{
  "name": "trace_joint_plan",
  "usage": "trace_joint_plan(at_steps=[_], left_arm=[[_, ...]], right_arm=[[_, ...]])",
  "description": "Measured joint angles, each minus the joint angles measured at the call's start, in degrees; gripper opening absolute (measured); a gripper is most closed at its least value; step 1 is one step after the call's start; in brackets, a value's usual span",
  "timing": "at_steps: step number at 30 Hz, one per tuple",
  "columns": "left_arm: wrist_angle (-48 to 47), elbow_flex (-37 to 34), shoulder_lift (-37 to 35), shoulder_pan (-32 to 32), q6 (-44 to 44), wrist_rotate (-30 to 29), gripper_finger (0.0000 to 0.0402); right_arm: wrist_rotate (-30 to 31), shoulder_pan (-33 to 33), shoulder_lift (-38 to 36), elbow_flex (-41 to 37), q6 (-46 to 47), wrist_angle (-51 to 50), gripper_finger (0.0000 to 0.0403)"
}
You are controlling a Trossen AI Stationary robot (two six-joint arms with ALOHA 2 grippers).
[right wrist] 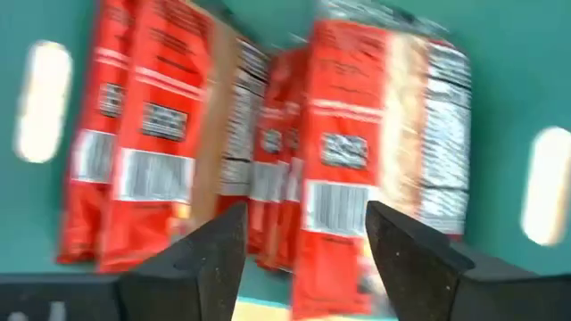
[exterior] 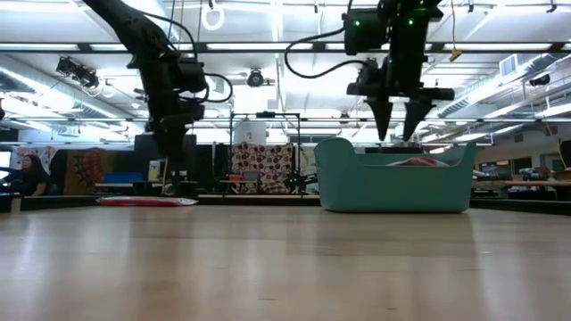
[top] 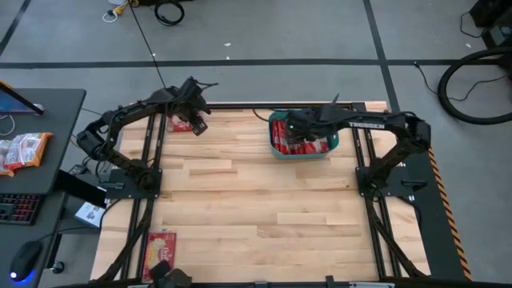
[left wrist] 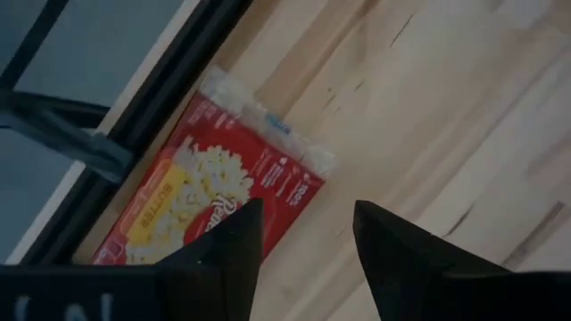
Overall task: Sort popcorn bags into baskets
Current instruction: Put the middle popcorn bag into the bin, then put the top popcorn bag into the bin
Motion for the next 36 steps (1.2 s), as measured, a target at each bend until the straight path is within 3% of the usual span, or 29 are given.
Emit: trace_joint_plan(at_steps=[4, 8, 14, 22, 27, 36], left_arm=[[0.2, 0.0, 0.0, 0.1, -1.9, 0.0, 0.0179], [3.5, -1.2, 0.0, 0.3, -5.6, 0.2, 0.0179], [11.1, -8.3, 0.0, 2.9, -10.0, 0.4, 0.0179], [20.0, -11.0, 0.0, 5.0, -13.5, -8.6, 0.0179], [19.4, -11.0, 2.9, 7.2, -19.2, -8.7, 0.0178], [19.2, -11.0, 5.9, 4.3, -16.1, -6.1, 0.0176]], right_arm=[[0.9, -1.4, 2.2, -0.9, -3.1, 3.0, 0.0208], [-2.5, -4.4, 5.6, -3.8, -5.7, 6.7, 0.0177], [0.4, -7.0, 6.5, -6.5, -2.1, 1.5, 0.0159], [-1.4, -5.8, -0.6, -3.2, -2.8, 1.0, 0.0158], [-1.4, -4.2, -5.9, -1.1, -3.2, 5.6, 0.0158], [0.7, 0.5, -13.5, -0.9, -3.3, 13.7, 0.0158]])
